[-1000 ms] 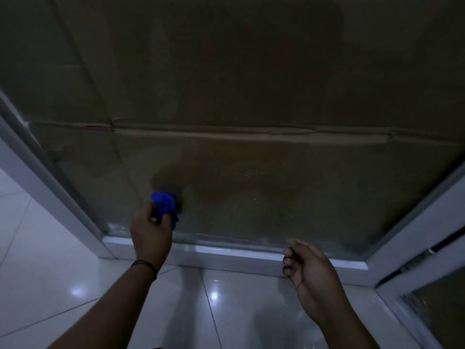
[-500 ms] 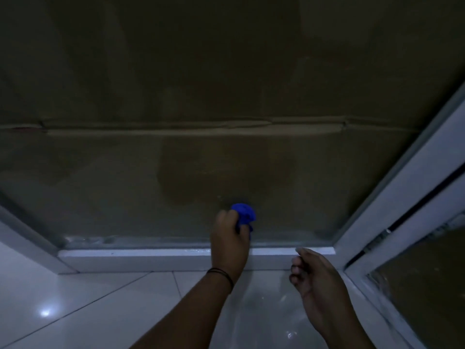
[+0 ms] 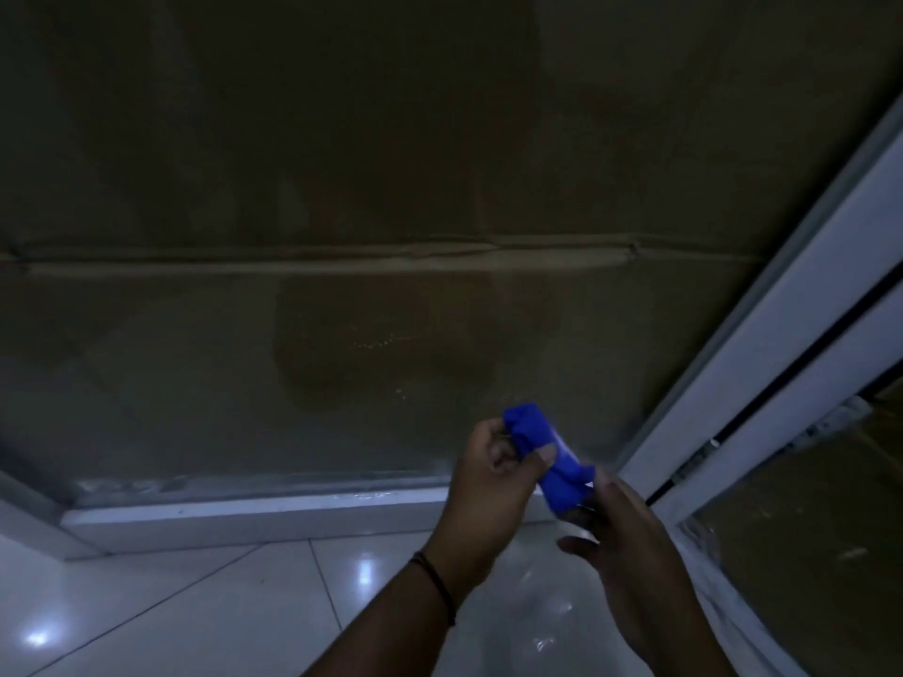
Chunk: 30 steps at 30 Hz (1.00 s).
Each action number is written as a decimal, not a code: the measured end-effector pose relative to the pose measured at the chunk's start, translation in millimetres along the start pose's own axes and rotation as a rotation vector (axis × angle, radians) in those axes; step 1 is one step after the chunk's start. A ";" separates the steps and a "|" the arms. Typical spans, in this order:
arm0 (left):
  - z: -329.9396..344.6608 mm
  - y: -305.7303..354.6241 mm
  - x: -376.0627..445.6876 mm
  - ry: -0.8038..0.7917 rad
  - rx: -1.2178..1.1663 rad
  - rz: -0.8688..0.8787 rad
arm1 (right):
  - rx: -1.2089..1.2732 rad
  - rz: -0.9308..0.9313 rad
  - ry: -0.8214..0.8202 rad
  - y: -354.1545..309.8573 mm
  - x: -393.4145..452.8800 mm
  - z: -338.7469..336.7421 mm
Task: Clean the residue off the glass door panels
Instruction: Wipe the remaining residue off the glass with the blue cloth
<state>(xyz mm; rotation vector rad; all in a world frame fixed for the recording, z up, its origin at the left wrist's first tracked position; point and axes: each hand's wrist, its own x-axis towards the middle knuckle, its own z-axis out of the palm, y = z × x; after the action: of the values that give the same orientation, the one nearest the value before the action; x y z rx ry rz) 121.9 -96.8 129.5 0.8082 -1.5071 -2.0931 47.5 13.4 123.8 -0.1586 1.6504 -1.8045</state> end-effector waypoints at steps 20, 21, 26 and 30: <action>-84.5 32.4 -57.3 -0.176 0.054 -0.001 | -0.173 -0.035 -0.311 -0.9 -67.1 56.0; -85.3 33.0 -58.5 -0.186 0.072 -0.009 | -0.173 -0.026 -0.323 0.4 -67.9 56.8; -88.8 42.7 -57.6 -0.060 0.271 0.039 | -0.090 -0.012 -0.049 8.9 -44.3 55.5; -112.5 52.8 -51.2 0.152 0.478 0.206 | -0.245 -0.274 0.444 2.7 -0.1 43.7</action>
<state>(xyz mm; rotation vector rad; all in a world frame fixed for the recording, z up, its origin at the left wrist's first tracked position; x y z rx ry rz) 236.4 -158.4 163.4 0.9049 -1.9414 -1.5066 71.1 -23.1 129.6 -0.0997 2.2583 -1.9287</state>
